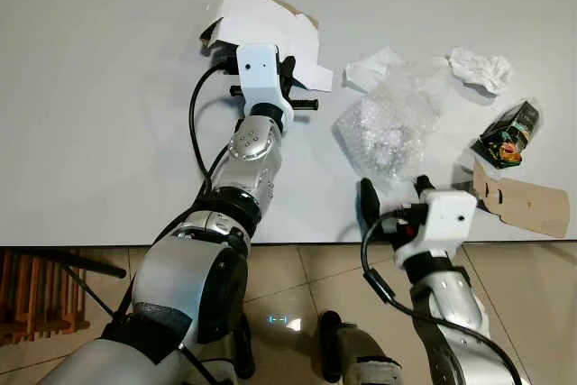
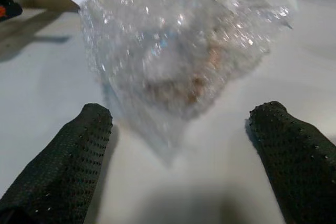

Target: Picking trash to rubbish bin

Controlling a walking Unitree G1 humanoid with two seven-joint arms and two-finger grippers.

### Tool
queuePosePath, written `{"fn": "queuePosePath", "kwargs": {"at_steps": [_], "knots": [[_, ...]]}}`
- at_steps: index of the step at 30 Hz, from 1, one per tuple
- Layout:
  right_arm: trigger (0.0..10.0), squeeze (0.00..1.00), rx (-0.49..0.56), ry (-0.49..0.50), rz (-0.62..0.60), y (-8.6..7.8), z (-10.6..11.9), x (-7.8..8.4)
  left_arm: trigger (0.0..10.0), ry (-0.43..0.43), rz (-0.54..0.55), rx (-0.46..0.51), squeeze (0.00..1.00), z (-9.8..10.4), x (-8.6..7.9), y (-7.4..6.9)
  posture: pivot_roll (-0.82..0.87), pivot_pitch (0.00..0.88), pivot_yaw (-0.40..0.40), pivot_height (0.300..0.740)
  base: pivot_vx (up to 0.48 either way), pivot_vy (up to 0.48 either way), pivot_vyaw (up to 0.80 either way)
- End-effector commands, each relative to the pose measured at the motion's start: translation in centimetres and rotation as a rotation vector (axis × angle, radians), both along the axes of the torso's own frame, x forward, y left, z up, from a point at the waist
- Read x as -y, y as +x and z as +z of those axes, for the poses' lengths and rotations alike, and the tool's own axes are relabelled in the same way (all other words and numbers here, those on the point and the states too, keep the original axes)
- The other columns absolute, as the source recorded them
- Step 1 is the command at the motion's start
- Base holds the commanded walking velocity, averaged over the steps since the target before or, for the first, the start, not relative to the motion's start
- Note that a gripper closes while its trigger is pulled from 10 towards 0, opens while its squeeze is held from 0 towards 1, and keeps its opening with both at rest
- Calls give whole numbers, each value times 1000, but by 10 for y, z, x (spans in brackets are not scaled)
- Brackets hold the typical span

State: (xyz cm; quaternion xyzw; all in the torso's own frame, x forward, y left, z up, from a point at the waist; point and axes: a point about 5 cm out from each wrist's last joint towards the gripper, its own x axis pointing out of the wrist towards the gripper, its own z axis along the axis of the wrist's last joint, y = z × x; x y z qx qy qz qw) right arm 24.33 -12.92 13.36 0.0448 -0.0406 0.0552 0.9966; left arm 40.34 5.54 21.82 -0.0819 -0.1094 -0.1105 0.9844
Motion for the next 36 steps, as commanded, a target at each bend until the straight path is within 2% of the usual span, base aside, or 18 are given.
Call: {"fn": "queuePosePath", "kwargs": {"at_steps": [1, 2, 3, 19, 22, 27, 28, 29, 30, 36], "knots": [[10000, 0, -148, 4, -5, -5, -30, 2, 0, 25, -13, -4, 0, -2, 3, -1, -182, 322, 27, 740, 0, 0, 0], [10000, 0, -144, 4, -5, -2, -30, 2, 7255, 38, -12, 2, 0, -2, 3, -1, -175, 308, 32, 740, 0, 0, 0], [10000, 0, -138, 4, -5, 1, -29, 2, 10000, 54, -13, 13, 0, -3, 3, -2, -171, 296, 35, 740, 0, 0, 0], [10000, 0, -55, 4, 0, 36, -18, 2, 10000, 164, -11, 154, 0, -10, 0, -13, -139, 172, 53, 740, 0, 0, 0], [10000, 0, -47, 0, -1, 38, -17, 3, 10000, 176, 9, 175, 0, -7, -3, -13, -140, 160, 54, 740, 0, 0, 0], [10000, 0, -21, -6, -8, 47, -14, 6, 10000, 175, 63, 197, 0, -5, -16, -13, -136, 128, 54, 740, 0, 0, 0], [10000, 0, -15, -7, -8, 49, -12, 7, 1255, 193, 68, 191, 0, -11, -21, -15, -130, 118, 55, 740, 0, 0, 0], [10000, 0, -15, -7, -8, 49, -12, 7, 1255, 193, 68, 191, 0, -11, -21, -15, -130, 118, 55, 740, 0, 0, 0], [10000, 0, -7, -9, -9, 52, -11, 7, 0, 206, 74, 181, 0, -18, -26, -17, -127, 108, 56, 740, 0, 0, 0], [10000, 0, 13, -12, -10, 59, -6, 8, 0, 220, 86, 162, 0, -34, -33, -24, -115, 97, 56, 740, 0, 0, 0]]}}
